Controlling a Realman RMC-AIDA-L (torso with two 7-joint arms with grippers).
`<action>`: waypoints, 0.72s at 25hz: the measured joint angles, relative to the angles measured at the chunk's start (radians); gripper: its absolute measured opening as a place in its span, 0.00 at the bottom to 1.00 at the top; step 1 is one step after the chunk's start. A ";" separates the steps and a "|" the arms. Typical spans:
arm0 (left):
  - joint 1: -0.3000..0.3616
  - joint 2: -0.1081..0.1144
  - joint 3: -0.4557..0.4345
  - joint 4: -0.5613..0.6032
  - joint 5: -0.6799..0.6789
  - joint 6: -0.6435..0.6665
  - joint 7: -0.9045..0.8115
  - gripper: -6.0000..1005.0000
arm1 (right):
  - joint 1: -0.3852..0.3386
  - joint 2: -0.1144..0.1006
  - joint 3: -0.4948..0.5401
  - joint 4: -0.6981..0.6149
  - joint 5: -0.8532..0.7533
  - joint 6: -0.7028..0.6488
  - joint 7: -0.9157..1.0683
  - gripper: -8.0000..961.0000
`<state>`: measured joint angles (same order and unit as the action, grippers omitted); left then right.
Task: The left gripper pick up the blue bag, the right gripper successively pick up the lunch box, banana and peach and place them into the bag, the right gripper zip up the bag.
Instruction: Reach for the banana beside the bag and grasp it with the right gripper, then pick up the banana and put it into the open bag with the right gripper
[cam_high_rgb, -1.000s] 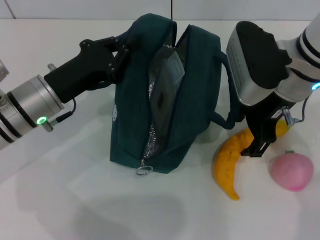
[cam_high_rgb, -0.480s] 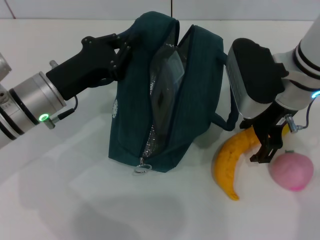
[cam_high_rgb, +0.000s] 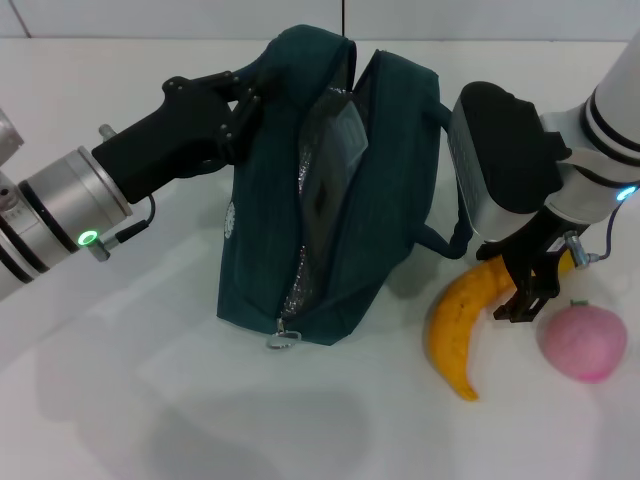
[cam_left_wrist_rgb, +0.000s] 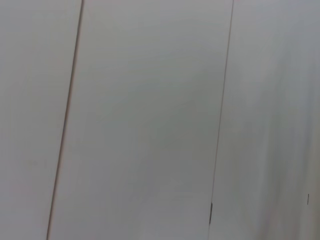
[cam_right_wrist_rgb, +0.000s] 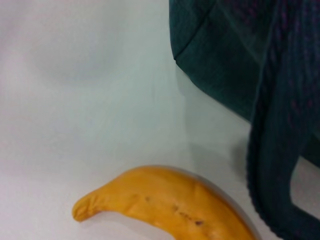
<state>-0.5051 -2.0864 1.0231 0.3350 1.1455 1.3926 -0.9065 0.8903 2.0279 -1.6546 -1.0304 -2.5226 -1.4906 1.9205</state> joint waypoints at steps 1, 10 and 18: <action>0.001 0.000 0.000 0.000 0.000 0.000 0.000 0.06 | 0.000 0.000 -0.002 0.002 0.000 0.002 0.000 0.81; 0.007 -0.001 0.000 0.001 0.005 0.001 0.001 0.06 | -0.033 -0.005 0.004 -0.031 -0.007 0.013 0.038 0.56; 0.033 0.001 0.000 0.006 0.005 0.006 0.011 0.06 | -0.333 -0.012 0.266 -0.340 0.085 -0.021 -0.074 0.44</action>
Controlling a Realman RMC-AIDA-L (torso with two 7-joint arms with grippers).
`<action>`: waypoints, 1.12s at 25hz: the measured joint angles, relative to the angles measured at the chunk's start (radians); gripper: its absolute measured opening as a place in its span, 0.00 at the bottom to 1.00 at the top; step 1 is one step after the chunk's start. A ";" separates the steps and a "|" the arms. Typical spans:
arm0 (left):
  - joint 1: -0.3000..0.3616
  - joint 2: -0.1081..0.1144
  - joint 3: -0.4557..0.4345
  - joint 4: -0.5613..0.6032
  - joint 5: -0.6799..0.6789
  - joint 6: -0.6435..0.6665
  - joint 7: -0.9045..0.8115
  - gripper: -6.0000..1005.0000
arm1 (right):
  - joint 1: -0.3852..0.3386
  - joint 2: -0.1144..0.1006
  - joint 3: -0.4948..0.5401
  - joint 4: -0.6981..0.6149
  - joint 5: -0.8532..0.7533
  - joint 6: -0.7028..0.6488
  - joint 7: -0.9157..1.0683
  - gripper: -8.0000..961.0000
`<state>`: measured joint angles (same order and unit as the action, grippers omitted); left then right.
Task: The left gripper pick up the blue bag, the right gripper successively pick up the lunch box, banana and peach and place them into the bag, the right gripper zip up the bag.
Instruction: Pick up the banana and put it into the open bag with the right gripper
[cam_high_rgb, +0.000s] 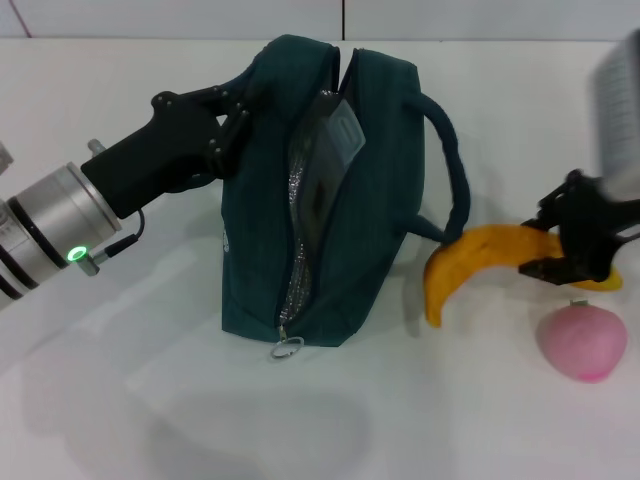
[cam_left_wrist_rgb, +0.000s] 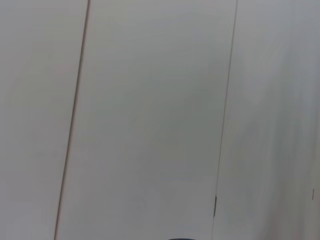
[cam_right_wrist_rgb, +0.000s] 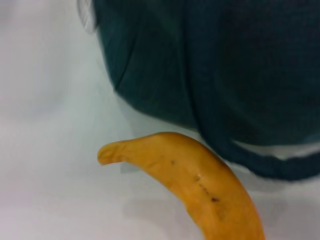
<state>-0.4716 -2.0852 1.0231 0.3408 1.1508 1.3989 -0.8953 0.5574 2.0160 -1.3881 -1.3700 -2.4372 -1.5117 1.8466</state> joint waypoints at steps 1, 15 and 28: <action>0.002 0.000 0.000 0.000 -0.002 0.002 0.005 0.06 | -0.035 0.000 0.034 -0.021 0.033 -0.001 -0.027 0.44; 0.023 0.000 0.000 0.003 -0.020 0.072 0.013 0.06 | -0.278 0.004 0.299 -0.019 0.399 -0.004 -0.184 0.44; 0.031 -0.004 0.000 -0.002 -0.029 0.074 0.040 0.06 | -0.269 -0.003 0.366 0.098 0.722 -0.053 -0.304 0.44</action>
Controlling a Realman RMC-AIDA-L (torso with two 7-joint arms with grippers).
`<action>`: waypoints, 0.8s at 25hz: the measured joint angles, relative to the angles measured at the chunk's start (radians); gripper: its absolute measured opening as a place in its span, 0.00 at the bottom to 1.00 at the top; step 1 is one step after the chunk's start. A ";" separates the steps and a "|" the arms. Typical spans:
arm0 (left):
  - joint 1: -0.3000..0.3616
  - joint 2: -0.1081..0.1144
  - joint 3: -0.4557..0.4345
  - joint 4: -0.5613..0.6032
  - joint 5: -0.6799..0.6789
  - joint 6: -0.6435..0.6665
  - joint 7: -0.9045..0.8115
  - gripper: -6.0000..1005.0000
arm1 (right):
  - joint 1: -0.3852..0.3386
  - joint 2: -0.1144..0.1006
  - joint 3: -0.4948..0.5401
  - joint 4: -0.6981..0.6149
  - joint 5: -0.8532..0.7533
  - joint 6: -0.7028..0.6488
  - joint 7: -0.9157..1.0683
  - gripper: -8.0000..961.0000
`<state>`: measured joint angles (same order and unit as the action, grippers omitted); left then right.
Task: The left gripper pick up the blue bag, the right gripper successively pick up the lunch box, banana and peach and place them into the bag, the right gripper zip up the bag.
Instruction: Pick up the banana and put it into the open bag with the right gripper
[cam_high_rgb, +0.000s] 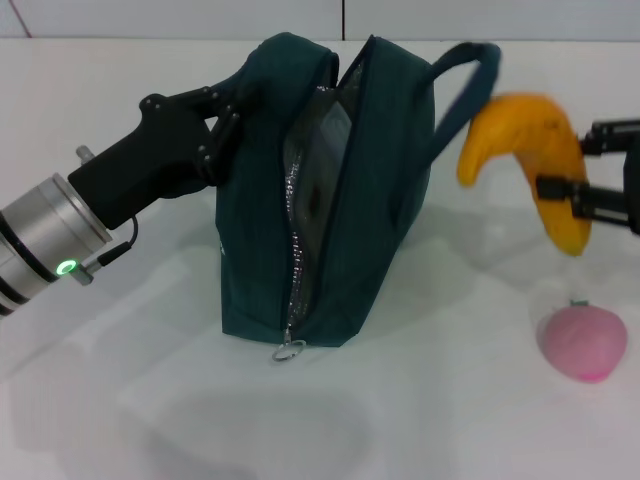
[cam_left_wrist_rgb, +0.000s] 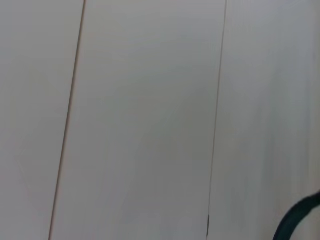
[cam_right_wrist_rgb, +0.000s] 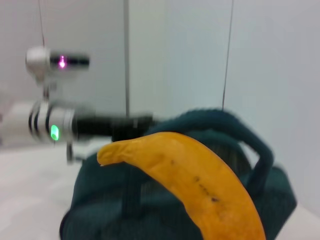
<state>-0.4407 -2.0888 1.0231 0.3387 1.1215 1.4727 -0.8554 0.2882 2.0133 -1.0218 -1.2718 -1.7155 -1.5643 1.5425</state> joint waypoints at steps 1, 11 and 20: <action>-0.001 0.000 0.000 0.000 0.000 0.000 0.001 0.06 | 0.008 -0.001 0.011 0.003 0.018 -0.002 0.003 0.44; -0.003 0.000 0.000 0.004 0.000 0.000 0.003 0.06 | 0.039 0.000 0.043 0.173 0.299 -0.023 -0.035 0.44; -0.008 0.000 0.008 0.005 0.010 0.053 0.006 0.06 | 0.169 -0.003 0.064 0.558 0.645 -0.066 -0.043 0.44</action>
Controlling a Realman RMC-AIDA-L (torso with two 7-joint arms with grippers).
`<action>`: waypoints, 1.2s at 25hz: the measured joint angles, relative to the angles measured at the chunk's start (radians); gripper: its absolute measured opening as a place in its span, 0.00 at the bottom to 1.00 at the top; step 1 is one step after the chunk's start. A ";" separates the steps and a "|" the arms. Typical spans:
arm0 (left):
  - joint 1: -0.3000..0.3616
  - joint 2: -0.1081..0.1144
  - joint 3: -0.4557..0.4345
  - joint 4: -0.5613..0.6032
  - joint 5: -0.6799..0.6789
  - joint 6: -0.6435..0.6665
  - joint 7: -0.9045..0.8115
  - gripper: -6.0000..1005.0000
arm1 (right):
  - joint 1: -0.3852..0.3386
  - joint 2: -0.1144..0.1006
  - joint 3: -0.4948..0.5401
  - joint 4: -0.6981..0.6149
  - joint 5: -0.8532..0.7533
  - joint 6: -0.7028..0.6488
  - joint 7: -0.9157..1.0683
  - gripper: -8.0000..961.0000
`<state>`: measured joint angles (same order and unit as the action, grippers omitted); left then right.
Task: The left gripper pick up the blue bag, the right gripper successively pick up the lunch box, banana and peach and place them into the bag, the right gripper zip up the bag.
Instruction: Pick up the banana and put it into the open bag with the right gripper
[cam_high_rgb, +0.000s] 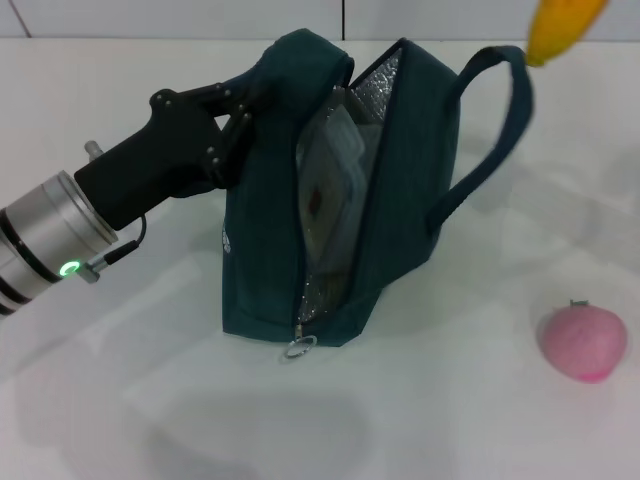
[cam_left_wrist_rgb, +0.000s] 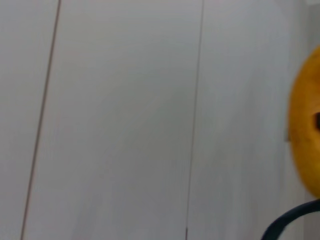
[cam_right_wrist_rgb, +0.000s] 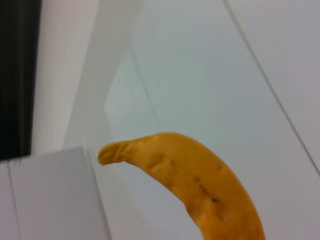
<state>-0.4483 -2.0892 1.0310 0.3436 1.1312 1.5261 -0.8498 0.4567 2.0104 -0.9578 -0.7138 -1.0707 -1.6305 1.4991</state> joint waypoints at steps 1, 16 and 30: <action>-0.002 0.000 0.001 -0.001 0.001 0.012 0.000 0.06 | 0.036 -0.001 0.000 0.058 0.001 0.002 0.001 0.44; -0.027 -0.001 -0.003 -0.026 -0.004 0.012 0.009 0.06 | 0.239 0.006 -0.108 0.356 0.042 0.048 -0.017 0.44; -0.039 -0.003 0.000 -0.026 0.000 -0.002 0.018 0.06 | 0.222 0.016 -0.182 0.378 0.022 0.143 -0.038 0.44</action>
<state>-0.4878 -2.0918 1.0312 0.3175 1.1314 1.5243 -0.8316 0.6787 2.0263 -1.1393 -0.3357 -1.0491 -1.4875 1.4613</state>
